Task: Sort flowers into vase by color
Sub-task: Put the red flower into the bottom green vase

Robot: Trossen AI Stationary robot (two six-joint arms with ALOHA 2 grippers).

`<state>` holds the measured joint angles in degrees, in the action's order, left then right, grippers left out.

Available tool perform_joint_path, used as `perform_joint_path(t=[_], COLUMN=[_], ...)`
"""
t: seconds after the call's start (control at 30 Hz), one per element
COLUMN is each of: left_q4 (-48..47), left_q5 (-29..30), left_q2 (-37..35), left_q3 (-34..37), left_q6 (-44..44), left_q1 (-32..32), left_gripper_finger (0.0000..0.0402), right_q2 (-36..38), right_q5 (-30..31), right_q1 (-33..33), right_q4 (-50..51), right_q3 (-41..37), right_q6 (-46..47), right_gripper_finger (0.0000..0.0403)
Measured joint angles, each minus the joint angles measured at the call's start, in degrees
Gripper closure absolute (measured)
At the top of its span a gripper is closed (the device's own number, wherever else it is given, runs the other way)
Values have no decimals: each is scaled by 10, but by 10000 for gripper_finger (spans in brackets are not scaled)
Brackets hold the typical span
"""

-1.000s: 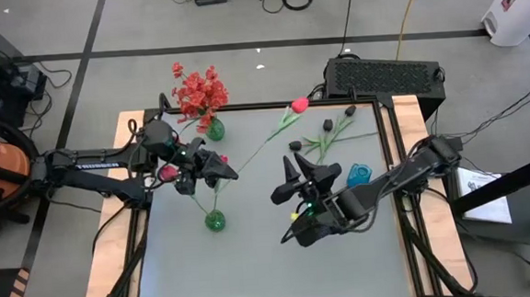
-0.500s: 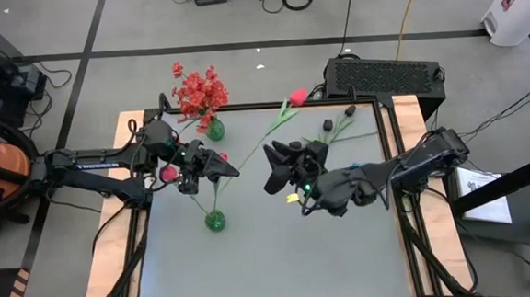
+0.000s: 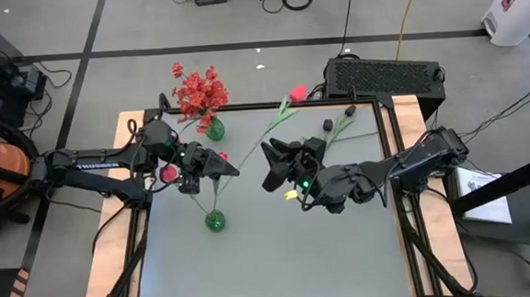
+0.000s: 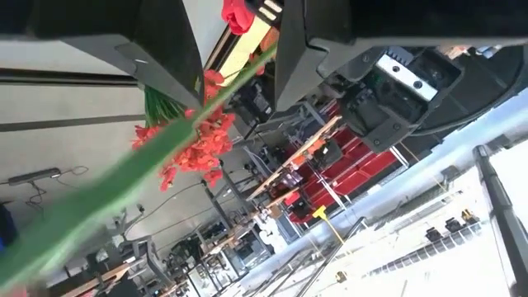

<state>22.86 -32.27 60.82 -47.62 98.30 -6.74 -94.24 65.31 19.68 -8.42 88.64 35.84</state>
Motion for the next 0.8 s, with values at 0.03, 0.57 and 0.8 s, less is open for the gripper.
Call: perform_joint_path(t=[0.03, 0.57, 0.8], left_q4=[3, 23, 21], left_q5=[0, -4, -4], left_q2=[0, 0, 0], left_q3=[0, 0, 0], left_q6=[0, 0, -3], left_q1=[0, 23, 25], left_gripper_finger=[400, 400, 400], right_q2=[0, 0, 0], right_q5=[-2, -35, -42], right_q1=[0, -24, -32], right_q4=[0, -1, -4], right_q3=[0, 0, 0], right_q6=[2, 10, -4], right_gripper_finger=[261, 261, 261])
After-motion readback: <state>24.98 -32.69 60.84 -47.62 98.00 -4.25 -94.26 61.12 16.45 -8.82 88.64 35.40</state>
